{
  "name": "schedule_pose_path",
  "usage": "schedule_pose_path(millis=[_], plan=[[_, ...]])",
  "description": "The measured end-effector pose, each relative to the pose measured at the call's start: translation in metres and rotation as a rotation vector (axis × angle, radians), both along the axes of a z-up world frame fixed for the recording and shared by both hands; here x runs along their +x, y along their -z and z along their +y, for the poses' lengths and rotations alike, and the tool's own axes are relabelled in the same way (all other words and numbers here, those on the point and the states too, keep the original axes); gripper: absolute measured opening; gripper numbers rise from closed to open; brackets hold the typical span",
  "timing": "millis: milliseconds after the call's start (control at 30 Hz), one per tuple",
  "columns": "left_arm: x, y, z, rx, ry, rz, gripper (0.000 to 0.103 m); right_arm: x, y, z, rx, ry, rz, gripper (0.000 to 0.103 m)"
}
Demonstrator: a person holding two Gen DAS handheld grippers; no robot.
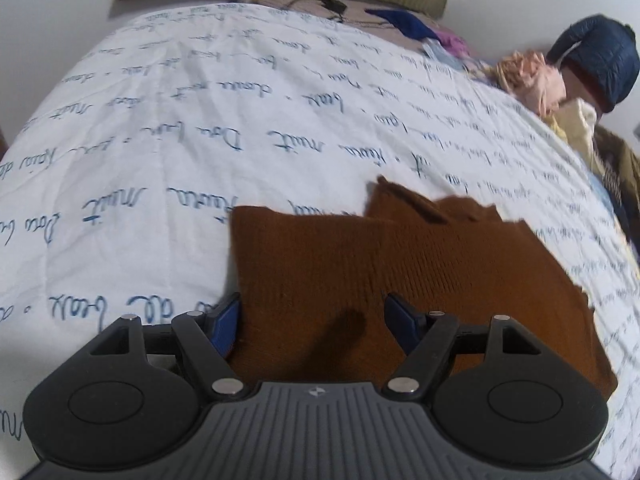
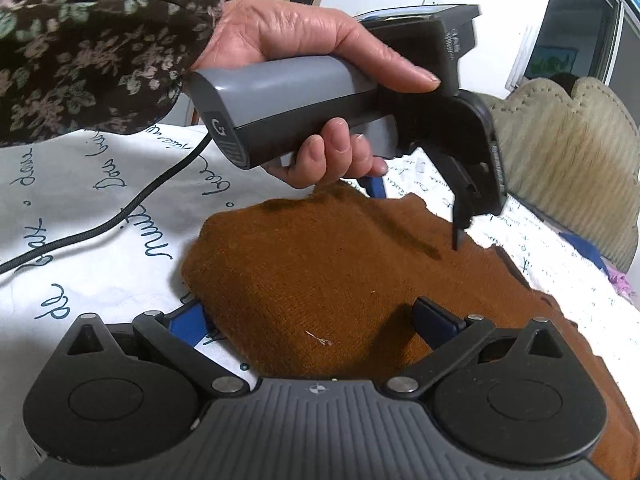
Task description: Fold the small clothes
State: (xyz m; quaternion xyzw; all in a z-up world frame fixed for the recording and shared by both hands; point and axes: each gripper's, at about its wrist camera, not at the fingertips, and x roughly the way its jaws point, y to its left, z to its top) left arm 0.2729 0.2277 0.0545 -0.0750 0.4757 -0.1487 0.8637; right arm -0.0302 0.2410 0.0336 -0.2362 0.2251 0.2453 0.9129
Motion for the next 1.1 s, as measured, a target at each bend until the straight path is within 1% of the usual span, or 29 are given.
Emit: schedule_pose_path(millis=[67,167,233,300,433,533,600,667,700,733,800,867,933,1000,1100], plan=[[0.003,0.002,-0.001,-0.002,-0.010,0.014,0.075,0.002,0.001,0.000,-0.001,-0.001,-0.001,0.102],[0.006,0.004,0.003,-0.043,-0.029,0.036,0.075,0.003,0.002,0.001,-0.012,-0.007,-0.006,0.102],[0.007,0.004,0.004,-0.050,-0.027,0.041,0.075,0.004,0.002,0.001,-0.010,-0.008,-0.002,0.101],[0.008,0.006,0.004,-0.046,-0.024,0.046,0.075,0.007,0.001,0.002,-0.012,-0.009,-0.002,0.100],[0.010,0.009,-0.002,-0.014,-0.022,0.053,0.075,0.013,0.003,0.008,-0.035,-0.010,-0.033,0.100],[0.012,0.009,-0.005,-0.001,-0.018,0.048,0.075,0.013,0.003,0.012,-0.051,-0.022,-0.048,0.095],[0.012,0.009,-0.005,-0.001,-0.016,0.041,0.075,0.013,0.002,0.015,-0.056,-0.034,-0.055,0.088],[0.011,0.009,-0.005,-0.003,-0.015,0.033,0.075,0.012,0.003,0.017,-0.063,-0.042,-0.064,0.086],[0.010,0.009,-0.005,-0.003,-0.014,0.027,0.074,0.011,0.003,0.018,-0.062,-0.042,-0.066,0.083],[0.009,0.009,-0.005,0.001,-0.012,0.023,0.072,0.011,0.004,0.017,-0.057,-0.044,-0.060,0.081],[0.008,0.009,-0.006,0.020,-0.016,0.013,0.067,0.012,0.002,0.016,-0.041,-0.052,-0.047,0.069],[0.009,0.009,-0.005,0.031,-0.025,0.008,0.060,0.016,0.000,0.015,-0.036,-0.053,-0.035,0.064],[0.009,0.008,-0.004,0.040,-0.041,0.006,0.044,0.017,0.000,0.014,-0.027,-0.055,-0.030,0.057],[0.009,0.008,0.000,0.031,-0.057,0.009,0.038,0.020,0.000,0.012,-0.018,-0.054,-0.023,0.050],[0.009,0.008,0.003,0.021,-0.078,0.009,0.034,0.029,-0.001,0.006,0.004,-0.047,-0.007,0.045]])
